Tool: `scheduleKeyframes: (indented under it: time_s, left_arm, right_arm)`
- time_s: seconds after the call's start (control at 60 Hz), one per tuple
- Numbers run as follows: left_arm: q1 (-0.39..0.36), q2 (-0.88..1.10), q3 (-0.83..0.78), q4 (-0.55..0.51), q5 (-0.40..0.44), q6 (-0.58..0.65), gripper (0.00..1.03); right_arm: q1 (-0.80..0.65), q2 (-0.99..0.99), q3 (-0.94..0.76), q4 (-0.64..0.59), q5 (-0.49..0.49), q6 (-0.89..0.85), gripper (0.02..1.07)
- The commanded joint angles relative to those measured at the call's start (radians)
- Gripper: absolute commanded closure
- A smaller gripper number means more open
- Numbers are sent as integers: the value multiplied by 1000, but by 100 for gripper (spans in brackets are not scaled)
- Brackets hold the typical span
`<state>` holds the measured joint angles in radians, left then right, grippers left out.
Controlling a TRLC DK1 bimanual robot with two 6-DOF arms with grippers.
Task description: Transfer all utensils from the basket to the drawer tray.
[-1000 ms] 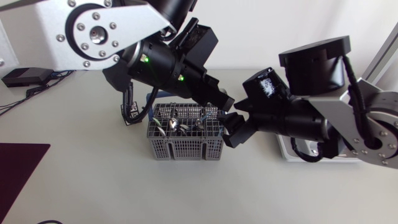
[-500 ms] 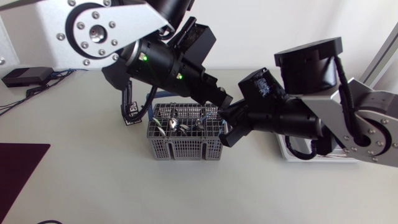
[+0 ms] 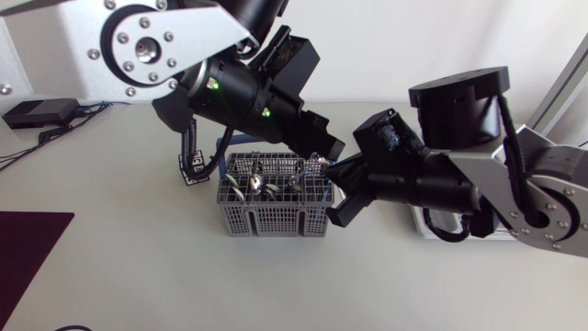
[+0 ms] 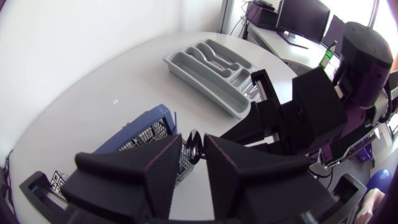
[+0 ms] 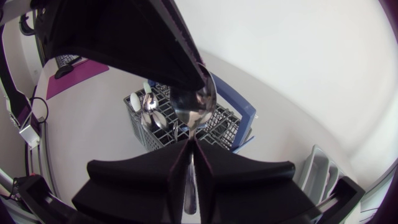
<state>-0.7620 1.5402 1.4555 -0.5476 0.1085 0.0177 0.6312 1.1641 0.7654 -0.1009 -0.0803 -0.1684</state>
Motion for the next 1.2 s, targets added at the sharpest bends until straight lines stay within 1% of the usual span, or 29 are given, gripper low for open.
scheduleKeyframes:
  time_s: [0.0,0.083,0.233,0.333,0.4,0.533,0.667,0.75,0.9,1.033,1.183]
  left_arm:
    - [23,-12,48,17,10,-28,37]
    - [50,-34,59,28,8,-35,34]
    - [89,-49,59,37,2,-27,34]
    - [104,-46,45,41,-4,-1,34]
    - [105,-42,31,44,-18,25,34]
    - [104,-20,-1,52,-35,65,35]
    - [87,-5,-32,54,-56,108,35]
    - [78,5,-50,72,-82,130,35]
    - [79,21,-75,87,-90,145,35]
    - [76,20,-93,100,-90,148,35]
    - [70,23,-95,107,-92,146,35]
  right_arm:
    - [-22,-29,-34,-16,-19,-26,95]
    - [-61,-49,-52,-28,-61,-48,95]
    - [-136,-101,-89,-74,-119,-114,94]
    - [-255,-132,-103,-129,-200,-218,94]
    - [-367,-146,-104,-178,-299,-295,94]
    - [-579,-141,-87,-287,-429,-499,93]
    - [-760,-67,-57,-384,-506,-727,92]
    - [-854,5,-34,-411,-521,-870,92]
    - [-1004,132,40,-479,-546,-1073,92]
    - [-1079,198,68,-482,-555,-1117,93]
    - [-1107,232,55,-473,-569,-1134,93]
